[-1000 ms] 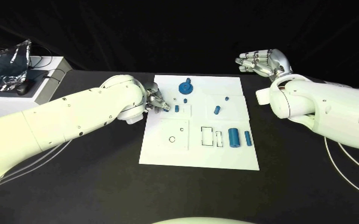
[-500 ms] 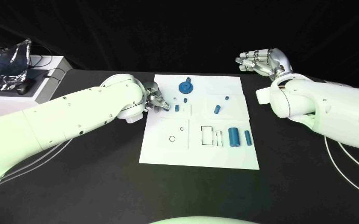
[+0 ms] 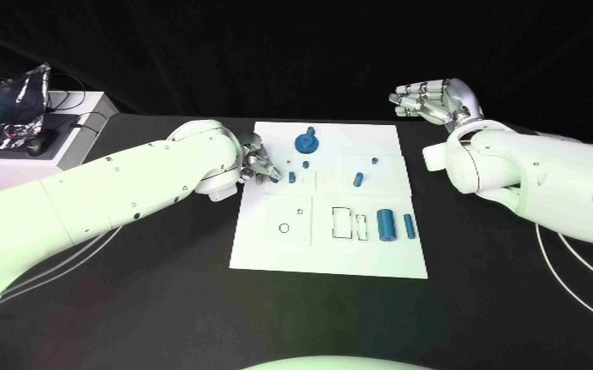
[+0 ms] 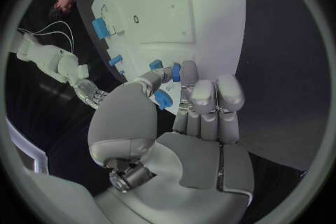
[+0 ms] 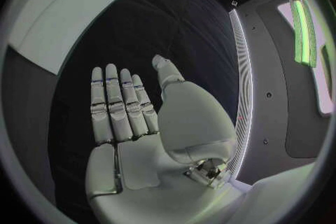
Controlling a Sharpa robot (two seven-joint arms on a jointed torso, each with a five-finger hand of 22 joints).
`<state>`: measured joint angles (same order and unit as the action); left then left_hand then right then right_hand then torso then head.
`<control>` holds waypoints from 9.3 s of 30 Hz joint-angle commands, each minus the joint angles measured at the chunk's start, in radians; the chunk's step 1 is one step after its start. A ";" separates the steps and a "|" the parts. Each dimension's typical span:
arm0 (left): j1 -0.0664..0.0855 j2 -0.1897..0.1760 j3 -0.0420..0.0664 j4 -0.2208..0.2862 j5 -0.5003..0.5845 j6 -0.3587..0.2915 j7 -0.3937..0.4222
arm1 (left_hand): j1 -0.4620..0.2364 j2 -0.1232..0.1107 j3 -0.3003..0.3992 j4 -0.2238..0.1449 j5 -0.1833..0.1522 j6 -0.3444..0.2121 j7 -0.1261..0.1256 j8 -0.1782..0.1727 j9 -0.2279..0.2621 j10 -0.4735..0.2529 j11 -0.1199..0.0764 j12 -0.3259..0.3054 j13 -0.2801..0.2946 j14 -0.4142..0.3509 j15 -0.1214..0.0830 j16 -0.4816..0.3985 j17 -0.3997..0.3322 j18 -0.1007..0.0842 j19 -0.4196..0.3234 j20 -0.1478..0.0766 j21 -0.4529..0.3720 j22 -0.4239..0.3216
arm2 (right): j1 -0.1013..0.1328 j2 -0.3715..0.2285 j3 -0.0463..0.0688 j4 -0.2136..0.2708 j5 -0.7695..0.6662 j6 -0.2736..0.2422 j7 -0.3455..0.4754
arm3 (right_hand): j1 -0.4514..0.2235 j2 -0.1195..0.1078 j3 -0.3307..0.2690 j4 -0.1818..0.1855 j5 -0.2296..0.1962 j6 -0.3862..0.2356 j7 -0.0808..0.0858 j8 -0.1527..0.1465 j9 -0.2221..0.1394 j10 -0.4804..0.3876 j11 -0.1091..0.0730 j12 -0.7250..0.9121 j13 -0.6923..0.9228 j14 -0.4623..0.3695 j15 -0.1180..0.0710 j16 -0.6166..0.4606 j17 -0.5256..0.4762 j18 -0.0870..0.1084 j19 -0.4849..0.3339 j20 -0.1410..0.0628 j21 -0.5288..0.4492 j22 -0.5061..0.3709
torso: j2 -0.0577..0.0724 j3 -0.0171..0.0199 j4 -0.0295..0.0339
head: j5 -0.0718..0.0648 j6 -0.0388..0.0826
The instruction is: Assemble the parts on the task board
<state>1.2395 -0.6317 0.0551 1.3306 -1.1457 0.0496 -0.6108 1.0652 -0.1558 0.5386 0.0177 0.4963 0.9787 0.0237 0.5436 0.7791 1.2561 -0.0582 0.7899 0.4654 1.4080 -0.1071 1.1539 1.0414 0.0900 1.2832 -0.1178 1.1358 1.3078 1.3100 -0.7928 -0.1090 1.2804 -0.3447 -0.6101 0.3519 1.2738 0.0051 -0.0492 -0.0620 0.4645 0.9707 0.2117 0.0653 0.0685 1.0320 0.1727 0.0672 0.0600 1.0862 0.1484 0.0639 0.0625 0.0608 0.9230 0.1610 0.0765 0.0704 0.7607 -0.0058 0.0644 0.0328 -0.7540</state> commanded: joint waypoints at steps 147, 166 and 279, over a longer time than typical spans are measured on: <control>-0.037 0.095 0.007 -0.133 -0.363 -0.256 0.635 | 0.392 0.016 -0.308 0.027 -0.297 0.129 0.052 -0.478 -0.707 -0.130 0.127 -0.639 -0.403 -0.154 0.096 -0.031 -0.520 0.058 -0.096 0.112 -0.272 -0.019 | -0.004 0.004 -0.001 -0.001 0.015 0.041 0.013 | 0.001 0.002 0.017 -0.036 0.006 -0.009 0.002 -0.003 0.000 -0.008 0.000 -0.002 -0.002 -0.019 0.006 -0.004 -0.002 -0.013 -0.019 0.004 -0.002 -0.001 | 0.006 -0.0011 -0.0058 | -0.017 0.025; -0.037 0.122 0.006 -0.158 -0.375 -0.203 0.571 | 0.376 0.010 -0.241 0.019 -0.297 0.124 0.058 -0.479 -0.708 -0.117 0.130 -0.696 -0.403 -0.109 0.089 -0.033 -0.544 0.059 -0.044 0.110 -0.193 0.009 | -0.004 0.005 -0.001 0.002 0.013 0.040 0.013 | 0.001 0.002 0.016 -0.035 0.006 -0.009 0.002 -0.003 0.000 -0.007 0.000 -0.002 -0.002 -0.019 0.006 -0.003 -0.002 -0.013 -0.019 0.004 -0.003 -0.001 | 0.007 0.0001 -0.0059 | -0.020 0.022; -0.084 0.022 0.075 -0.123 -0.243 -0.226 0.544 | 0.356 0.065 -0.172 -0.081 -0.300 0.202 0.088 -0.481 -0.713 0.020 0.112 -0.725 -0.400 -0.090 0.082 -0.033 -0.545 0.052 -0.023 0.106 -0.120 0.031 | -0.003 -0.004 -0.001 0.018 0.022 0.043 0.012 | -0.002 0.004 0.020 -0.027 0.008 -0.005 0.000 -0.003 0.000 -0.004 -0.002 -0.002 -0.002 -0.016 0.005 -0.003 -0.001 -0.014 -0.019 0.004 -0.002 -0.001 | 0.006 0.0003 -0.0056 | -0.016 0.009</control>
<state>1.1562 -0.6126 0.1293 1.2079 -1.3772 -0.1669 -0.0742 1.4156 -0.0873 0.3665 -0.0680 0.1920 1.1826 0.1127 0.0597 0.0657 1.2776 0.0522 0.0666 0.0657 1.3172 -0.0301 1.1260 0.4964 0.1299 1.2582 -0.0178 1.0110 1.3075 1.3070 -0.7966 -0.1099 1.2963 -0.3205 -0.5826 0.3512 1.2804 0.0064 -0.0311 -0.0910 0.4685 0.9663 0.2161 0.0653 0.0686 1.0284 0.1763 0.0672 0.0598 1.0720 0.1556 0.0639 0.0627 0.0457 0.8946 0.1644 0.0765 0.0695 0.7665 -0.0058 0.0591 0.0166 -0.7435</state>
